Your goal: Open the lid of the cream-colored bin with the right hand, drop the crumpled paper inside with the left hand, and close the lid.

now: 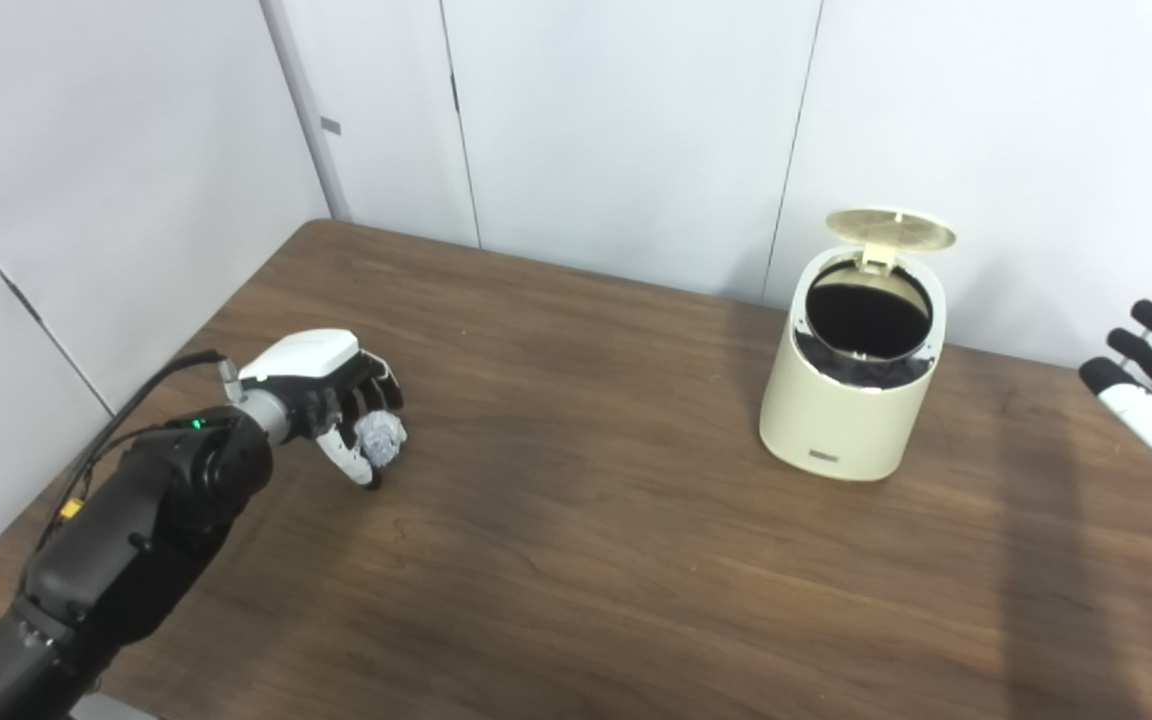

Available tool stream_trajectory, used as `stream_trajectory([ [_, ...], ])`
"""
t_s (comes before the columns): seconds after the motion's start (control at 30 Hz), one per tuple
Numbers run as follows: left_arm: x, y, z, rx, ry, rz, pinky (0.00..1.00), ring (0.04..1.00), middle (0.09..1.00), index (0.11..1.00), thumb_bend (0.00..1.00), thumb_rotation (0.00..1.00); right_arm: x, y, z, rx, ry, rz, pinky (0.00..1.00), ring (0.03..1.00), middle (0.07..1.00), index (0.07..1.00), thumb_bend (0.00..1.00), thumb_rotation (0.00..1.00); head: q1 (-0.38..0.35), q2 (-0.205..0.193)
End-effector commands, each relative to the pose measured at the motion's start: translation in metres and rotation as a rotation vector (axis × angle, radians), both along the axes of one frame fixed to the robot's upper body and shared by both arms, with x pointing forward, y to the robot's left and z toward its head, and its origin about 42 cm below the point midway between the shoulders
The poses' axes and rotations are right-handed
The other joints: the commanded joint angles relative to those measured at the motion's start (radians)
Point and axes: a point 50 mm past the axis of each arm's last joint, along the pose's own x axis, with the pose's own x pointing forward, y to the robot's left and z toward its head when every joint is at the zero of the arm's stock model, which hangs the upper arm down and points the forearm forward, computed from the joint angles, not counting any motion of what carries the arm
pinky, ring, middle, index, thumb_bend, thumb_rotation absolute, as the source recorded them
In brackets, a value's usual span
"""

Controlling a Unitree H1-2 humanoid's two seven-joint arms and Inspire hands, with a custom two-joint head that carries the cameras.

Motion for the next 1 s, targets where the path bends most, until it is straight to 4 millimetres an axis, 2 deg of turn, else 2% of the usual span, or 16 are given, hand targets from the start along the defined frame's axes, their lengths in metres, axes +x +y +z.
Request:
stream_trajectory([
  [0.0,0.007,-0.001,0.017,0.034,-0.063,-0.025,0.57,0.65,0.699,0.699,0.83,0.01,0.003,0.001,0.03,-0.004,-0.106,0.008,0.8,0.871,0.906,0.895,0.6,0.24,0.001,0.002],
  [0.1,0.008,-0.001,0.013,0.018,-0.074,-0.024,0.55,0.614,0.674,0.683,0.83,0.0,0.002,0.0,0.031,-0.006,-0.109,0.006,0.79,0.866,0.905,0.894,0.59,0.22,0.001,0.005],
  [0.17,0.008,-0.001,0.011,0.011,-0.08,-0.02,0.51,0.562,0.621,0.645,0.82,0.0,0.002,0.0,0.031,-0.012,-0.111,0.004,0.78,0.859,0.899,0.892,0.59,0.22,0.001,0.005],
  [0.2,0.009,-0.002,0.009,0.011,-0.089,-0.023,0.48,0.529,0.585,0.556,0.64,0.03,0.002,0.0,0.032,-0.015,-0.113,0.002,0.76,0.853,0.894,0.889,0.59,0.22,-0.002,0.007],
  [0.27,0.009,-0.001,0.006,0.014,-0.118,-0.031,0.44,0.474,0.495,0.52,0.55,0.01,0.001,-0.001,0.032,-0.02,-0.111,0.001,0.74,0.848,0.89,0.883,0.6,0.23,-0.002,0.009],
  [0.33,0.008,-0.001,0.003,0.015,-0.137,-0.039,0.4,0.434,0.481,0.499,0.52,0.0,0.0,-0.001,0.033,-0.02,-0.108,0.001,0.74,0.852,0.893,0.883,0.6,0.23,-0.001,0.011],
  [0.43,0.008,0.0,0.001,0.016,-0.154,-0.04,0.36,0.401,0.466,0.516,0.5,0.0,0.0,-0.001,0.034,-0.019,-0.108,0.0,0.73,0.834,0.884,0.876,0.61,0.23,-0.001,0.011],
  [0.57,0.008,0.0,-0.001,0.012,-0.173,-0.042,0.37,0.404,0.464,0.503,0.5,0.0,0.0,-0.001,0.034,-0.024,-0.103,-0.001,0.74,0.847,0.889,0.877,0.59,0.22,-0.001,0.012],
  [0.97,0.005,-0.004,0.006,0.015,-0.23,-0.07,0.37,0.408,0.478,0.502,0.5,0.0,0.0,0.003,0.034,-0.02,-0.104,0.004,0.86,0.908,0.932,0.928,0.52,0.19,-0.01,0.014],
])
